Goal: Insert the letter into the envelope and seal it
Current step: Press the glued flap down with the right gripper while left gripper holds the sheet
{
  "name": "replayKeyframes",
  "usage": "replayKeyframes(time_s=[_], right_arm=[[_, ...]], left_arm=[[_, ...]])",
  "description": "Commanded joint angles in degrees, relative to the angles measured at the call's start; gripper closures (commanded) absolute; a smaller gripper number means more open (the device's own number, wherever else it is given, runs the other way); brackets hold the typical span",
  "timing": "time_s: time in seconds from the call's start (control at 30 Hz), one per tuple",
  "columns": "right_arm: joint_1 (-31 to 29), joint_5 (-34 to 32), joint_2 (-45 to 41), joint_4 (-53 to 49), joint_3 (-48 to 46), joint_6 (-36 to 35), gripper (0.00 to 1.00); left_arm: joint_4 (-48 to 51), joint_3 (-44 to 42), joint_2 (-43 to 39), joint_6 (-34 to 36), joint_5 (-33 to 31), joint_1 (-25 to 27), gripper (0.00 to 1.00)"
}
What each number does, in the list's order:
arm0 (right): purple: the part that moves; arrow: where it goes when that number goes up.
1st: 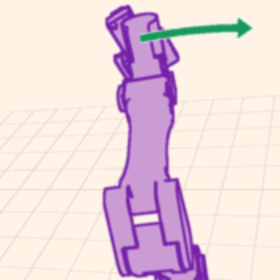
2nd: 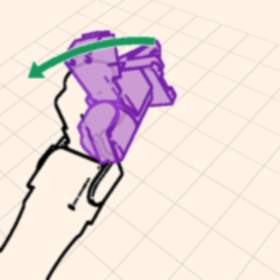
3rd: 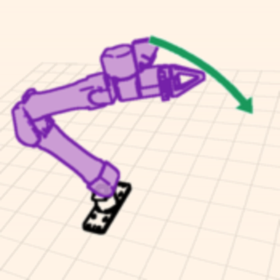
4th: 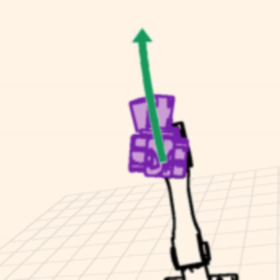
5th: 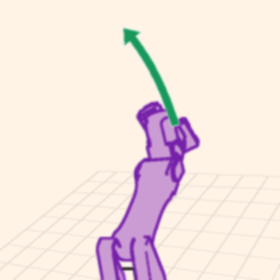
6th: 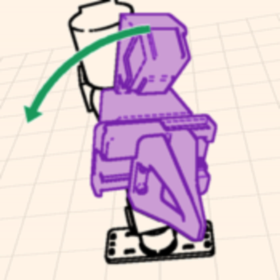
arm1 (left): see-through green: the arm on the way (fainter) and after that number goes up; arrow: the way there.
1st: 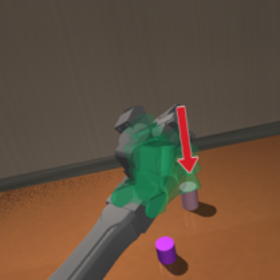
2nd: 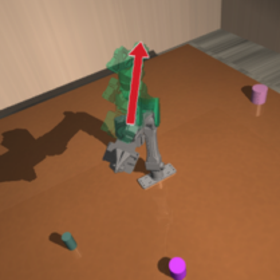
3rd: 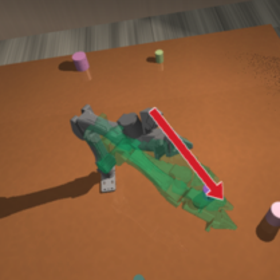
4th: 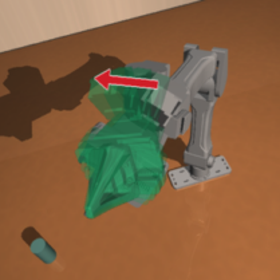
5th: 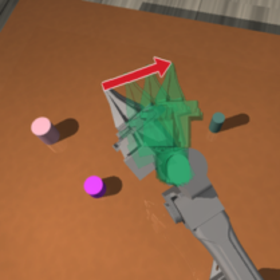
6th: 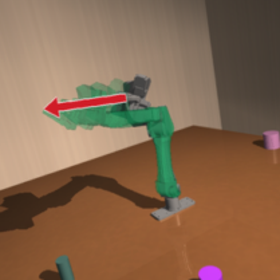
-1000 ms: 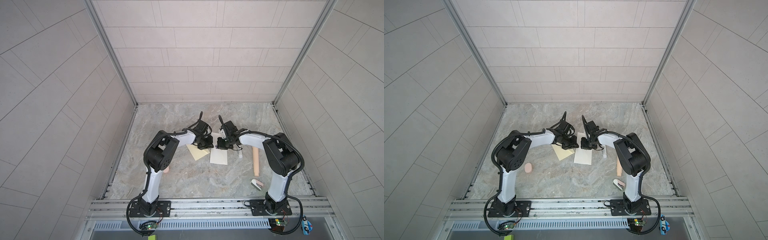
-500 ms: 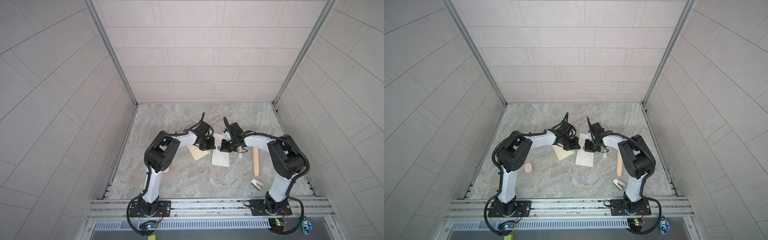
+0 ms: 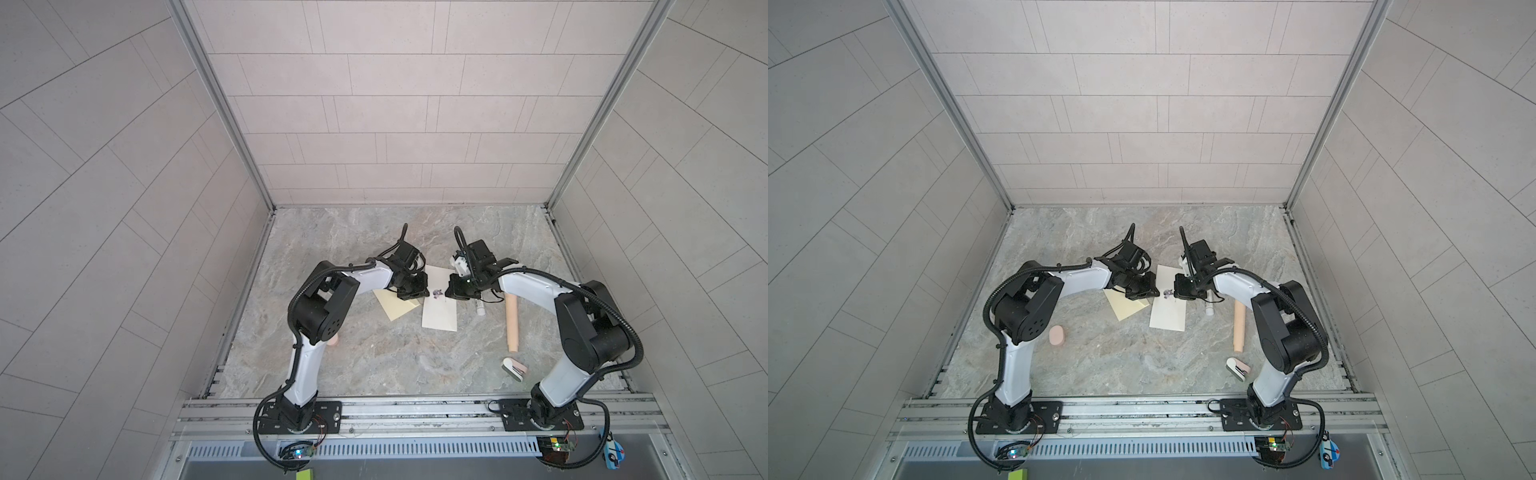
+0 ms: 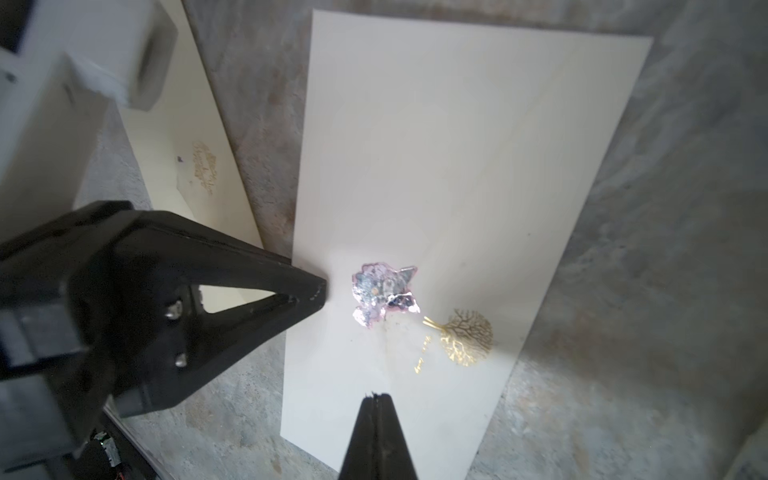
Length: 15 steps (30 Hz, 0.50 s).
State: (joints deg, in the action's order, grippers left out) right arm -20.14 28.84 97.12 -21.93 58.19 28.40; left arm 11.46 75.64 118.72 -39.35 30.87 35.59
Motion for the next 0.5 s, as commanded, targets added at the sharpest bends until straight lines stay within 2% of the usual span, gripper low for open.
replayKeyframes(time_s=[0.0,0.23,0.47], right_arm=[[-0.2,-1.1,1.8,-2.0,-1.7,-1.0,1.0],[-1.0,0.0,4.9,-0.8,-2.2,0.0,1.0],[-0.7,-2.8,9.2,0.1,0.4,2.2,1.0]], left_arm=[[1.0,0.3,0.9,0.4,-0.6,-0.3,1.0],[0.7,0.5,1.0,0.3,-0.5,-0.2,1.0],[0.7,0.4,1.1,0.5,-0.1,-0.1,1.0]])
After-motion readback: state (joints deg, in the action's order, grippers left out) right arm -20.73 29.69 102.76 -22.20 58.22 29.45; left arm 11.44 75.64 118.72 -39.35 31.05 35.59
